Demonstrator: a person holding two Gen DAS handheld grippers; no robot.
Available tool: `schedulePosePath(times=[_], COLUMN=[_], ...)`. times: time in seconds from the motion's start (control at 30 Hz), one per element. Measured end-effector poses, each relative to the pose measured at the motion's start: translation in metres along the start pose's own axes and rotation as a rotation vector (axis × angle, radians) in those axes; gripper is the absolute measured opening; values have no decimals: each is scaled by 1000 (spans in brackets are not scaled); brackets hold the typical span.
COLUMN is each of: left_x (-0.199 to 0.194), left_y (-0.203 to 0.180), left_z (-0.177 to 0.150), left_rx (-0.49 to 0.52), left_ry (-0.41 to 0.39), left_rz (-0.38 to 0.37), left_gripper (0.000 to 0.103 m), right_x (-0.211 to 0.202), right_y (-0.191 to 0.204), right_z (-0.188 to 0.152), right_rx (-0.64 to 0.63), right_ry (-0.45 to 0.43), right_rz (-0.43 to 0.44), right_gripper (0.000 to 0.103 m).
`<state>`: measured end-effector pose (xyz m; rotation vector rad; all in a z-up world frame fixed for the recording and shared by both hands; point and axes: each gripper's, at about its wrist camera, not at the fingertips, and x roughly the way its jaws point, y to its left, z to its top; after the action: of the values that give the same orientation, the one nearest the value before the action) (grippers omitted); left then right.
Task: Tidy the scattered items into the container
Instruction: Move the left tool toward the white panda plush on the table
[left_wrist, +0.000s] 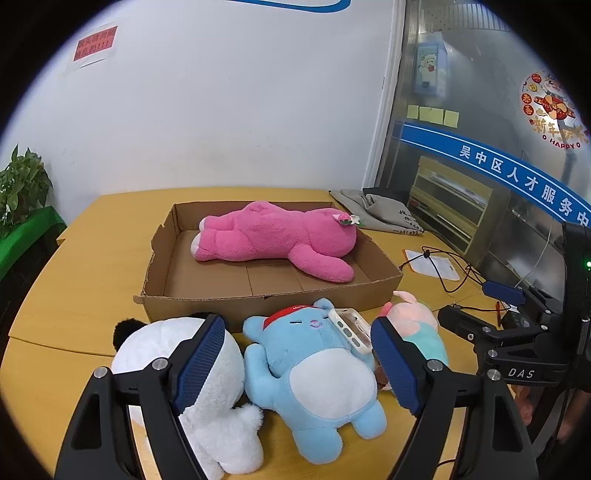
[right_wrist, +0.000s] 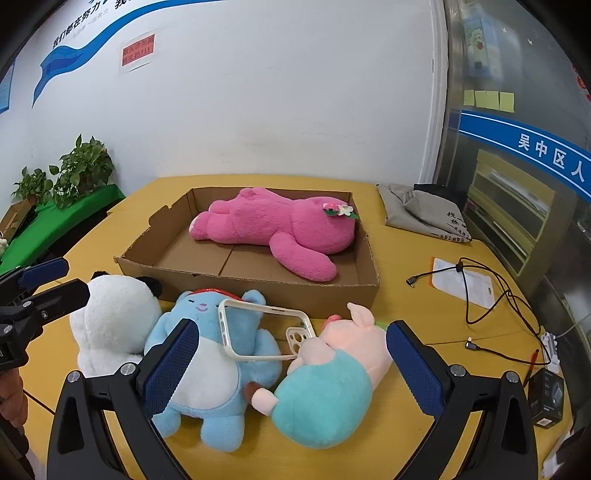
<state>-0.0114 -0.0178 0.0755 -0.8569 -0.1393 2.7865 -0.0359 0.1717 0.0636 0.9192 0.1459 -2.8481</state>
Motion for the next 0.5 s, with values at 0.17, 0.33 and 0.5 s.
schedulePosePath(times=[0.17,0.33,0.5], left_x=[3,4,4], left_y=[4,10,17], left_z=[-1,-3,-7], left_rx=[-7,-20,-20], left_ry=[9,18,37], left_rz=[-2,-9,-1], left_gripper=[82,82,82], right_x=[1,4,9], right_y=[2,6,10], right_z=[-2,-5,-8], right_rx=[-6,-16,-13], right_ry=[4,12,22], right_rz=[-2,-1,5], right_gripper=[103,103,103])
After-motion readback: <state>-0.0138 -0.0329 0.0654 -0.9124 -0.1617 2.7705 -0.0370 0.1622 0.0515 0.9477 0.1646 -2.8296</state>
